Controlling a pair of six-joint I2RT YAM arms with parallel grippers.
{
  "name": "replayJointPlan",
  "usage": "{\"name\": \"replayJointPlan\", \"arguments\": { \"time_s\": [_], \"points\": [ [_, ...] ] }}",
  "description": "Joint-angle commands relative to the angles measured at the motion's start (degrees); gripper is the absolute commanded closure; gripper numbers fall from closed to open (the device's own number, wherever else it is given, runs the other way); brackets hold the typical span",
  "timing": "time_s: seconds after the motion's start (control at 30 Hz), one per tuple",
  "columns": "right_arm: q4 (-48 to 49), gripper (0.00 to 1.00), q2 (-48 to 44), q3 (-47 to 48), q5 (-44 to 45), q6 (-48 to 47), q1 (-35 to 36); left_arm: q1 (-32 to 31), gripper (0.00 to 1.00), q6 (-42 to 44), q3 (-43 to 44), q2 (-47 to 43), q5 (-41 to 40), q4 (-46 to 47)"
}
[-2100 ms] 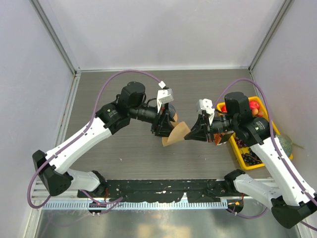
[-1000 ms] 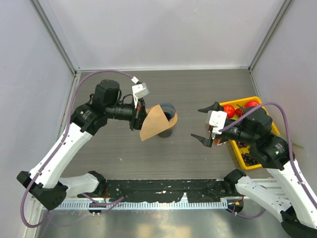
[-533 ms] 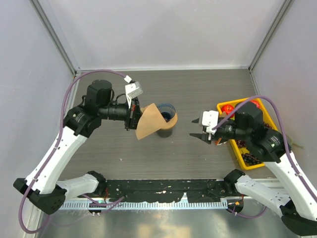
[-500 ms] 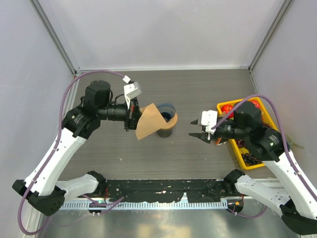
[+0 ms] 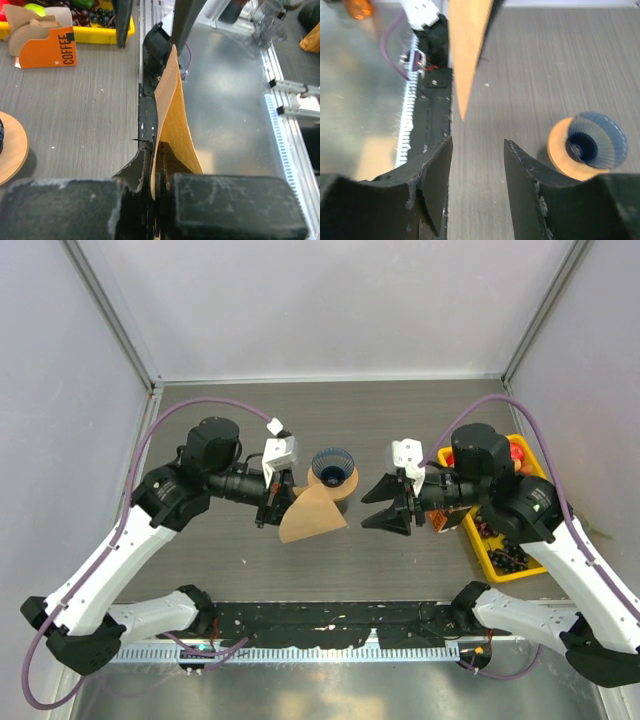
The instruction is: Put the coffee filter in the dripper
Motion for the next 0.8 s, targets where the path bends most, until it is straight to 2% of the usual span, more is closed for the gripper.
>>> {"name": "replayJointPlan", "arguments": {
  "time_s": [0.0, 0.07, 0.3, 0.43, 0.47, 0.57, 0.67, 0.7, 0.77],
  "points": [
    [-3.66, 0.45, 2.29, 6.65, -2.77, 5.59, 3.62, -1.67, 1.00, 9.75, 1.16, -1.79, -0.30, -7.68],
    [-3.77, 0.45, 4.23, 8.05, -3.64, 6.37, 3.80, -3.42, 1.00, 11.78, 1.43, -1.53, -2.39, -8.92],
    [-0.61, 0.45, 10.90, 11.31, -5.14, 8.66, 6.26, -3.52, 1.00, 12.58, 3.01, -0.56, -4.51, -8.49],
    [1.94, 0.51, 12.23, 10.17, -5.06, 9.98, 8.55, -3.43, 1.00, 11.18, 1.26, -1.70, -6.09, -6.64],
    [1.86, 0.54, 12.40, 10.34, -4.97, 9.80, 8.98, -3.43, 1.00, 11.08, 1.08, -1.88, -6.45, -6.55],
    [0.38, 0.70, 13.11, 11.04, -4.26, 8.66, 9.16, -3.43, 1.00, 11.17, 0.81, -2.32, -6.54, -6.29],
    [-0.07, 0.79, 13.81, 11.22, -4.00, 8.31, 9.16, -3.43, 1.00, 11.17, 1.34, -2.32, -6.89, -6.29],
    [0.19, 0.92, 13.90, 11.13, -3.83, 8.31, 9.34, -3.43, 1.00, 11.17, 1.43, -2.15, -6.89, -6.29],
    [0.28, 0.95, 14.07, 11.22, -3.30, 8.05, 9.25, -3.43, 1.00, 10.91, 1.69, -2.23, -7.15, -6.29]
  ]
}}
